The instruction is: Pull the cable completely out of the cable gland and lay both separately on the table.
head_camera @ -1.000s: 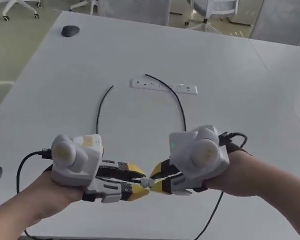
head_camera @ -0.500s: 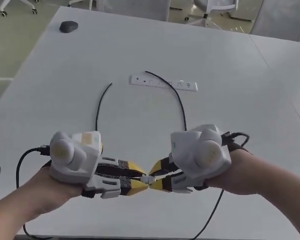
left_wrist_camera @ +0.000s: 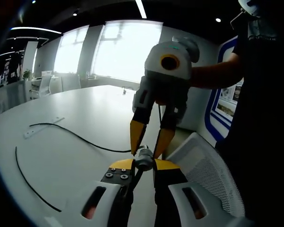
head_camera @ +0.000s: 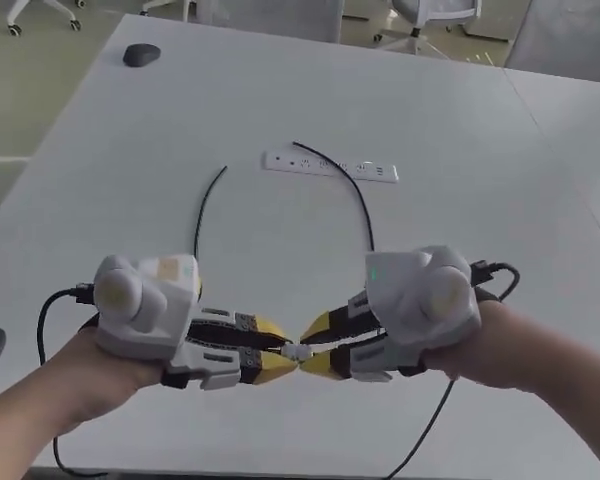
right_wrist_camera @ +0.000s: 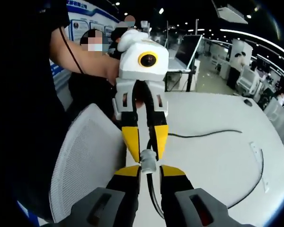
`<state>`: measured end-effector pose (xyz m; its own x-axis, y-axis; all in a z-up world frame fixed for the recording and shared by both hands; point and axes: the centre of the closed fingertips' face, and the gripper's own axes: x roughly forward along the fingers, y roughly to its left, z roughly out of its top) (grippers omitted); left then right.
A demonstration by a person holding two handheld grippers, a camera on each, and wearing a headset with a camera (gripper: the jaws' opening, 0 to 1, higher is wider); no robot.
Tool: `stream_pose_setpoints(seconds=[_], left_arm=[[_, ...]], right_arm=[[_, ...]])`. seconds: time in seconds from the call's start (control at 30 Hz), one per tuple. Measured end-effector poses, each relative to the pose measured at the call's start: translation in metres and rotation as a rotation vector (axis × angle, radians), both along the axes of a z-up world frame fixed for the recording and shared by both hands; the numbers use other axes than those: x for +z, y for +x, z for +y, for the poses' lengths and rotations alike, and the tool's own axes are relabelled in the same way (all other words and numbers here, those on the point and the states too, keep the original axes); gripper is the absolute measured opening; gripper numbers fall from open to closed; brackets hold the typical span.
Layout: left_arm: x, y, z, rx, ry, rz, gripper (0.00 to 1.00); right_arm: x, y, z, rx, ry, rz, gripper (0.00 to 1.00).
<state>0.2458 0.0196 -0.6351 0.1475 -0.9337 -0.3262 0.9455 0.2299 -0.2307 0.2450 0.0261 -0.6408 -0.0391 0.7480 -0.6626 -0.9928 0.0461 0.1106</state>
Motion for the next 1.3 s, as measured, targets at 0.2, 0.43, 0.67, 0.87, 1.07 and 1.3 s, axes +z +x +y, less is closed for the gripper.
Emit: stream_pose_setpoints(seconds=[0.2, 0.43, 0.67, 0.87, 1.07, 1.3], left_arm=[[0.002, 0.001, -0.001, -0.012, 0.006, -0.024, 0.15], [0.003, 0.004, -0.004, -0.002, 0.007, -0.034, 0.15], [0.005, 0.006, -0.005, 0.0, 0.012, -0.044, 0.15], [0.009, 0.007, -0.009, 0.001, 0.012, -0.049, 0.15], [0.007, 0.009, -0.009, 0.0, 0.02, -0.05, 0.15], [0.007, 0.008, -0.011, -0.013, 0.025, -0.057, 0.15]], right_arm=[[0.01, 0.003, -0.005, -0.114, 0.168, 0.272, 0.13], [0.017, 0.011, -0.009, -0.19, 0.277, 0.467, 0.18], [0.01, 0.01, -0.012, -0.192, 0.287, 0.607, 0.2], [0.01, 0.005, -0.009, -0.185, 0.297, 0.708, 0.16], [0.009, 0.008, -0.01, -0.187, 0.286, 0.753, 0.11], [0.011, 0.009, -0.01, -0.15, 0.306, 0.753, 0.09]])
